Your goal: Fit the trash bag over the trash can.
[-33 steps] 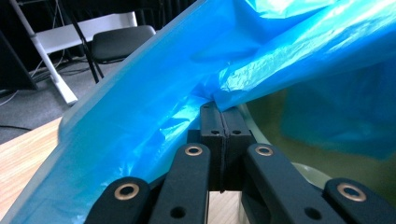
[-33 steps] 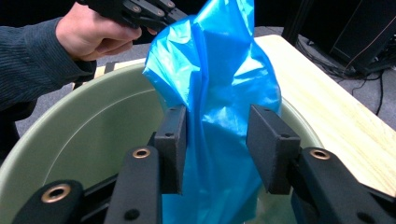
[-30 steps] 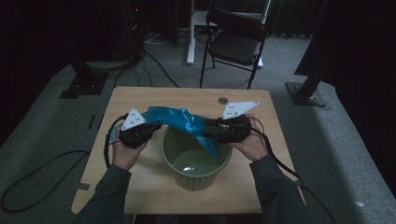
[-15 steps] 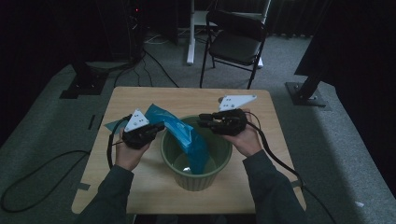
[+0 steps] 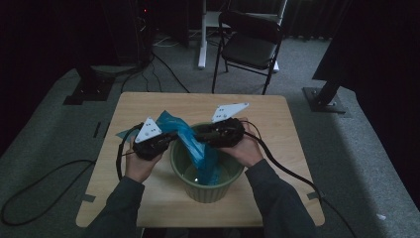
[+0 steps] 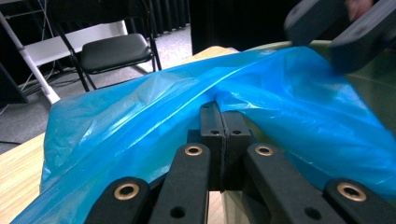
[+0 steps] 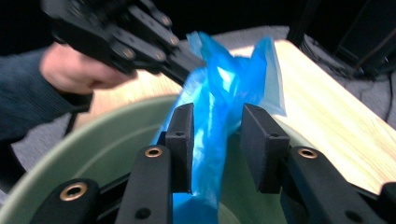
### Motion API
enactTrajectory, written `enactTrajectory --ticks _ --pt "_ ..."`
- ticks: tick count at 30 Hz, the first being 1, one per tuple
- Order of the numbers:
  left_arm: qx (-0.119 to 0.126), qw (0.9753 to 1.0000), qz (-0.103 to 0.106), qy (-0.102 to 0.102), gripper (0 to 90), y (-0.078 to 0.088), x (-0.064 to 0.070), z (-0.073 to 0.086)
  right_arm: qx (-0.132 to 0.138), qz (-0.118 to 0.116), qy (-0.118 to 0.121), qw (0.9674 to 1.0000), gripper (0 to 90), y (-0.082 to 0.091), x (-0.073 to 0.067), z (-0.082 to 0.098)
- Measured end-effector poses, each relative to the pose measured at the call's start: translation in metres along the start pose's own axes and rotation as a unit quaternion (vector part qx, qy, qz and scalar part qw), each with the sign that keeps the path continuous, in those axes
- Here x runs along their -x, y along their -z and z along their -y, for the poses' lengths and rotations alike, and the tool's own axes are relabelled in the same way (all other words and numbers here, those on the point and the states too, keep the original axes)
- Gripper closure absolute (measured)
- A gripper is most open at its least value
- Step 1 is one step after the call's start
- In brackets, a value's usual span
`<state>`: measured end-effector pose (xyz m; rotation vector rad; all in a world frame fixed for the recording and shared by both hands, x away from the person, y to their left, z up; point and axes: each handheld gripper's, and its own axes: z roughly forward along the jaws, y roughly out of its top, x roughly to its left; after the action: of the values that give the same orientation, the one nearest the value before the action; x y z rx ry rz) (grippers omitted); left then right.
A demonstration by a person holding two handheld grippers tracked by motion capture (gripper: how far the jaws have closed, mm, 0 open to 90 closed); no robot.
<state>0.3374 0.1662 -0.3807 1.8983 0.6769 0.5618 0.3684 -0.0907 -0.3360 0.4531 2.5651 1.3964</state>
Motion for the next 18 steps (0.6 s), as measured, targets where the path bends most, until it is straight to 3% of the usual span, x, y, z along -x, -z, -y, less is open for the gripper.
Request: enactTrajectory --ticks 1,3,4,9,18 --pt "0.000 1.0000 0.000 -0.001 90.0 0.000 0.000 0.000 -0.007 0.005 0.004 1.0000 75.8 -0.001 -0.001 0.001" --pt "0.000 1.0000 0.000 -0.001 89.9 0.000 0.000 0.000 -0.013 0.007 0.008 0.9999 75.8 -0.002 -0.001 0.001" --pt "0.003 1.0000 0.004 0.000 84.4 0.001 0.001 0.000 -0.023 0.014 0.012 0.9996 90.0 -0.002 -0.002 0.003" --pt "0.016 0.9998 0.008 0.013 73.0 0.012 -0.003 0.006 -0.040 0.028 0.018 0.9987 90.0 0.002 -0.002 0.006" --pt "0.044 0.9986 -0.020 0.022 60.2 0.038 -0.009 0.012 -0.038 0.033 0.015 0.9986 90.0 0.017 -0.002 0.016"
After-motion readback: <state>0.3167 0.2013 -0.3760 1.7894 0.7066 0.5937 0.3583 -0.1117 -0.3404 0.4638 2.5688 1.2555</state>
